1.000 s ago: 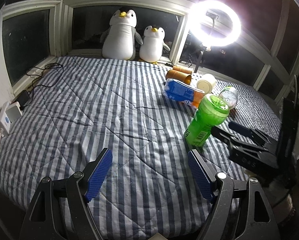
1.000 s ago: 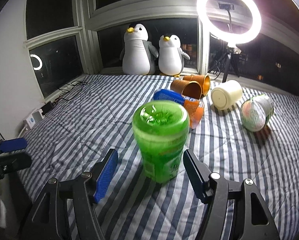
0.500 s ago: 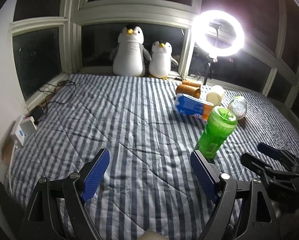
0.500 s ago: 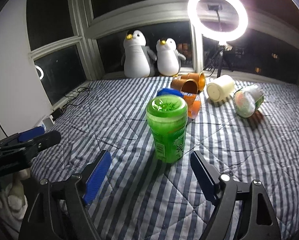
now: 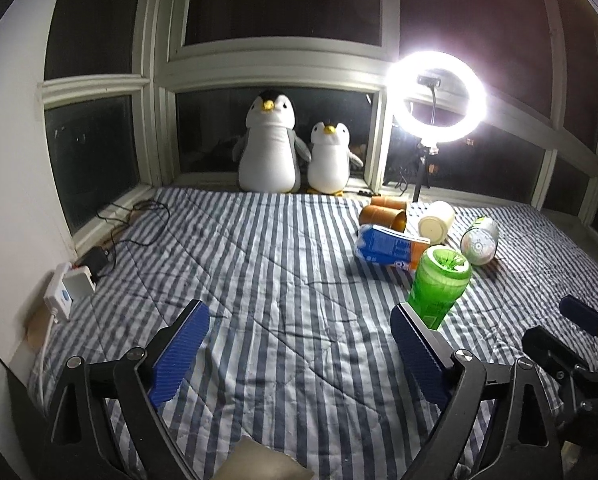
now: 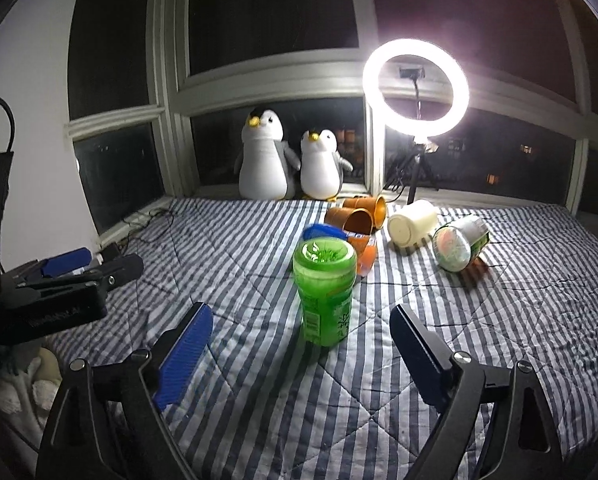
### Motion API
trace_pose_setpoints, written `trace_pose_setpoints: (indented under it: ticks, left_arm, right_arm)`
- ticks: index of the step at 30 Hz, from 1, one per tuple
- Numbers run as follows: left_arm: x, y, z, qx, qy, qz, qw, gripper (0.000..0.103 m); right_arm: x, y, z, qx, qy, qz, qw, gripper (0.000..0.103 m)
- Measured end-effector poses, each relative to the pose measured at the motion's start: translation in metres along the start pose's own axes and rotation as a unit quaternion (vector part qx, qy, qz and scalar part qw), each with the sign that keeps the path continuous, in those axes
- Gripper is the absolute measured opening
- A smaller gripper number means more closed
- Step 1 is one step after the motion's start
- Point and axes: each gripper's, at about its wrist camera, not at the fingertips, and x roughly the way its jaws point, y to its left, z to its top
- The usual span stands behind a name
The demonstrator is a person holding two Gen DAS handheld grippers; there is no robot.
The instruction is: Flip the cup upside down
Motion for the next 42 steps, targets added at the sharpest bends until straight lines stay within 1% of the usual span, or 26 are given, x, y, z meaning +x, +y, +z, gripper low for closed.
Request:
trace_pose_setpoints:
  ticks: [3,4,5,7,17,26,42]
  left_arm:
    - [-0.007,-0.003,0.001,0.002,-0.012,0.001,0.9999,0.096]
    - [-0.009,-0.004,0.002,0.002,-0.015,0.002,0.9999,0.097]
    - [-0.011,-0.005,0.002,0.002,-0.018,0.002,0.9998,0.097]
    - [-0.015,-0.005,0.003,0.002,-0.024,0.003,0.9997,0.098]
    - [-0.028,-0.005,0.008,0.003,-0.047,0.012,0.9988,0.102]
    - [-0.032,-0.004,0.01,0.004,-0.057,0.018,0.9982,0.102]
    - [-0.032,0.003,0.011,-0.007,-0.061,0.022,0.9978,0.102]
  right_arm:
    - [-0.008,0.0,0.001,-0.001,-0.016,-0.012,1.0,0.088]
    - [-0.011,0.001,0.001,-0.002,-0.021,-0.016,1.0,0.091]
    - [-0.014,0.001,0.001,-0.004,-0.028,-0.019,0.999,0.096]
    - [-0.02,0.002,0.0,-0.007,-0.041,-0.026,0.999,0.098]
    - [-0.031,0.003,-0.003,-0.006,-0.057,-0.032,0.998,0.099]
    - [-0.038,-0.003,-0.003,0.007,-0.073,-0.039,0.997,0.099]
    - [-0.035,-0.001,-0.004,0.004,-0.067,-0.04,0.997,0.1]
